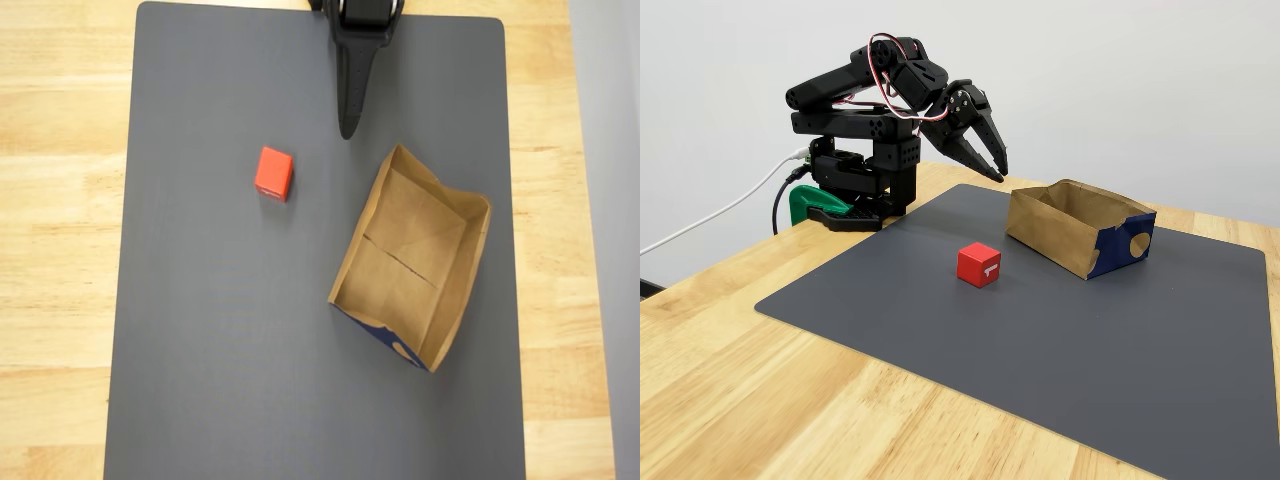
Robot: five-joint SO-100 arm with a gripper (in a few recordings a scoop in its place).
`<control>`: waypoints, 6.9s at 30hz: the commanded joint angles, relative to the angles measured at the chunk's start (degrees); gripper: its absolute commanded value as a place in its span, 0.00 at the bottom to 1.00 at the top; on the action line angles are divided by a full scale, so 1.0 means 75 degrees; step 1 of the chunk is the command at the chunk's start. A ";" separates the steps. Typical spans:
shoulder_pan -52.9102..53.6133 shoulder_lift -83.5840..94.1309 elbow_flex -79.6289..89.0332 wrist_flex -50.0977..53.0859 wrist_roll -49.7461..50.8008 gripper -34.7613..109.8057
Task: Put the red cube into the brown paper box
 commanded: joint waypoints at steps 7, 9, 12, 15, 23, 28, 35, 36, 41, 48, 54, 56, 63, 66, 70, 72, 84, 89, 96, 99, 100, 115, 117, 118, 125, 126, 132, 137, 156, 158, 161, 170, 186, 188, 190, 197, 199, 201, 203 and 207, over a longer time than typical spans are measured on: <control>0.0070 0.0012 0.0000 0.0059 -0.0141 0.24; 0.0070 0.0012 0.0000 0.0059 -0.0141 0.24; 0.0070 0.0012 0.0000 0.0059 -0.0141 0.24; 0.0070 0.0012 0.0000 0.0059 -0.0141 0.24; 0.0070 0.0012 0.0000 0.0059 -0.0141 0.24; 0.0070 0.0012 0.0000 0.0059 -0.0141 0.24; -0.0012 0.0012 0.0000 0.0059 -0.0258 0.24; -0.0012 0.0012 0.0000 0.0059 -0.0258 0.24; -0.0035 0.0012 0.0000 0.0059 -0.0281 0.24; 0.0152 0.0012 0.0000 0.0082 -0.0047 0.24; 0.0551 -0.0527 -0.0352 -0.0246 0.0023 0.24; 0.0703 -0.1125 -0.0855 -0.0328 0.0000 0.25; 0.1605 -0.3469 -0.2918 -0.0187 -0.0012 0.34; 0.2086 -0.4500 -0.3680 0.0012 -0.0152 0.36; 0.2402 -0.5848 -0.4945 0.1184 -0.0105 0.40; 0.2473 -0.6445 -0.5520 0.1793 0.0035 0.41; 0.2391 -0.8766 -0.6574 0.3176 -0.0082 0.43; 0.2684 -0.9516 -0.6516 0.2930 -0.0199 0.43; 0.3094 -1.0148 -0.6422 0.2426 -0.0352 0.44; 0.3293 -1.0465 -0.6387 0.2262 -0.0551 0.45; 0.3340 -1.0547 -0.6328 0.2109 -0.0656 0.45; 0.3199 -1.1871 -0.6223 0.1172 -0.1746 0.46; 0.3094 -1.1988 -0.6246 0.1148 -0.1781 0.46; 0.3059 -1.2023 -0.6234 0.1148 -0.1816 0.46; 0.2918 -1.2270 -0.6281 0.1113 -0.2004 0.46; 0.2918 -1.2281 -0.6293 0.1113 -0.2016 0.44; 0.2906 -1.2305 -0.6340 0.1102 -0.1898 0.29; 0.2895 -1.2094 -0.6352 0.0949 -0.1898 0.26; 0.1746 -0.6902 -0.4770 -0.1465 -0.2508 0.24; 0.1313 -0.6785 -0.4465 -0.1922 -0.2461 0.24; 0.0598 -0.7008 -0.4453 -0.2016 -0.1980 0.24; -0.1184 -0.7594 -0.3422 -0.3656 -0.1137 0.24; -0.1711 -0.8051 -0.3422 -0.4043 -0.1055 0.32; -0.1711 -0.8051 -0.3422 -0.3867 -0.1043 0.34; -0.1711 -0.8039 -0.3422 -0.3738 -0.1020 0.37; -0.1723 -0.7992 -0.3422 -0.3363 -0.0973 0.44; -0.1699 -0.7945 -0.3422 -0.3258 -0.0996 0.44; -0.1641 -0.7816 -0.3422 -0.3152 -0.1078 0.43; -0.1512 -0.7523 -0.3398 -0.2988 -0.1266 0.36; -0.0891 -0.6492 -0.3141 -0.2988 -0.1570 0.25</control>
